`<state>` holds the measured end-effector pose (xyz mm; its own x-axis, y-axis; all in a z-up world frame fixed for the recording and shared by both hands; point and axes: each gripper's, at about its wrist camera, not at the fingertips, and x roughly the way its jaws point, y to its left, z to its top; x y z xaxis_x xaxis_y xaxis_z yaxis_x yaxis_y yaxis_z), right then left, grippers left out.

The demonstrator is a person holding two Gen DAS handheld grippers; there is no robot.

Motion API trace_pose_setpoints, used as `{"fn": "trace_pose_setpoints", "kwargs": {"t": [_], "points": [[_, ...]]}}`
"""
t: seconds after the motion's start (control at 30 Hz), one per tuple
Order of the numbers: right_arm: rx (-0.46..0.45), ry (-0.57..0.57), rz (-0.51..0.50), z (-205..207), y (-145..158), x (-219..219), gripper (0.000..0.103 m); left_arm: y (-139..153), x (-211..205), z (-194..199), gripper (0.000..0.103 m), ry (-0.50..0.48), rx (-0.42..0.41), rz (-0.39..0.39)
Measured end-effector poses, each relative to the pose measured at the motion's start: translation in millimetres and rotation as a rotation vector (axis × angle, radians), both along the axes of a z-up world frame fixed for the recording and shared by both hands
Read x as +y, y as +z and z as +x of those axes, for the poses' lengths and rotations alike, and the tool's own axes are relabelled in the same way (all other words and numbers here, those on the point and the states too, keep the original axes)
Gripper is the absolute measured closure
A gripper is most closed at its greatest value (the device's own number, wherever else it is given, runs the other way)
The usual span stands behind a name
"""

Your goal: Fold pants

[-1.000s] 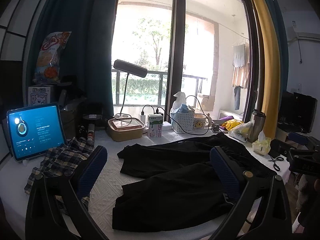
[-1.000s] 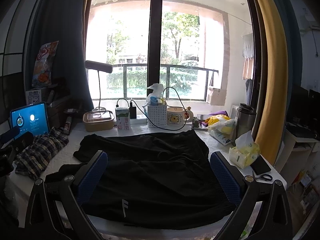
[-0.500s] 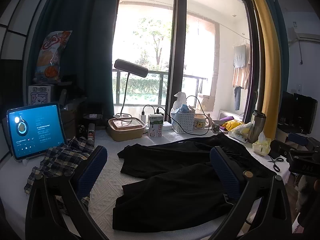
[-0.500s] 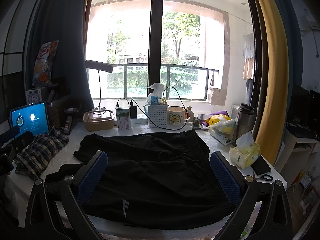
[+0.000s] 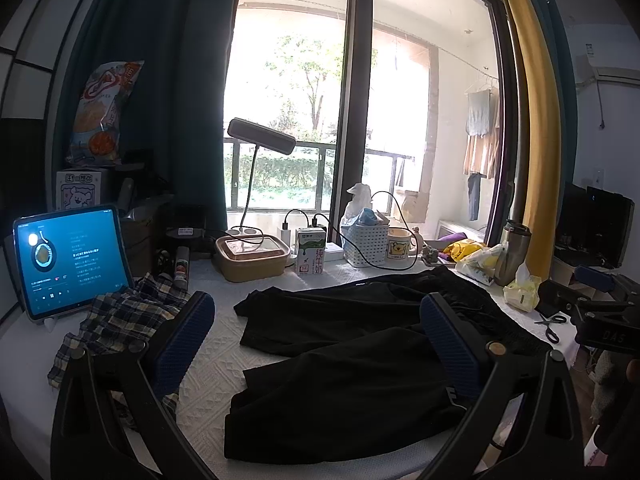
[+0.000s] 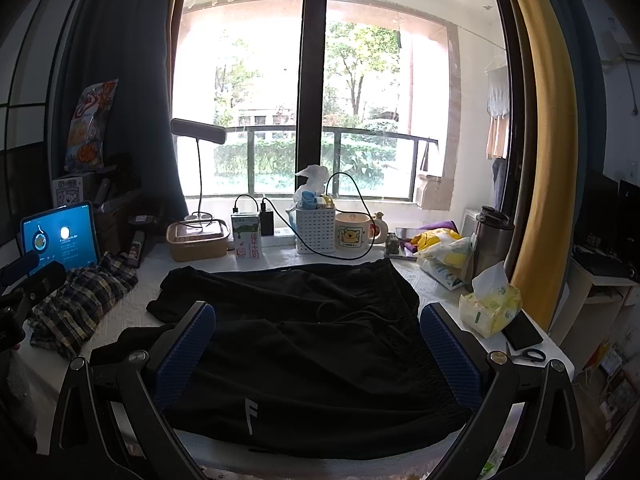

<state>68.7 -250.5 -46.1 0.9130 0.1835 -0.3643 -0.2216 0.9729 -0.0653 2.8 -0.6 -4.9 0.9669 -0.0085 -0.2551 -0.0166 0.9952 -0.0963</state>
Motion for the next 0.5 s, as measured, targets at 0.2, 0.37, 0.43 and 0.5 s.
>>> {"fn": "trace_pose_setpoints", "kwargs": {"t": [0.2, 0.37, 0.43, 0.5], "points": [[0.002, 0.001, 0.0, 0.2, -1.3, -0.1, 0.0, 0.1, -1.0, -1.7, 0.001, -0.004, -0.004, -0.001], [0.001, 0.0, -0.002, 0.5, -0.9, -0.3, 0.0, 0.8, -3.9, -1.8, 0.001, -0.008, -0.005, 0.004], [-0.003, 0.0, -0.006, 1.2, -3.0, -0.3, 0.0, 1.2, -5.2, -0.5, 0.001, -0.008, -0.002, 0.006], [-0.007, 0.0, -0.01, 1.7, -3.7, -1.2, 0.0, 1.5, -6.7, 1.0, 0.001, -0.009, 0.001, 0.009]]}}
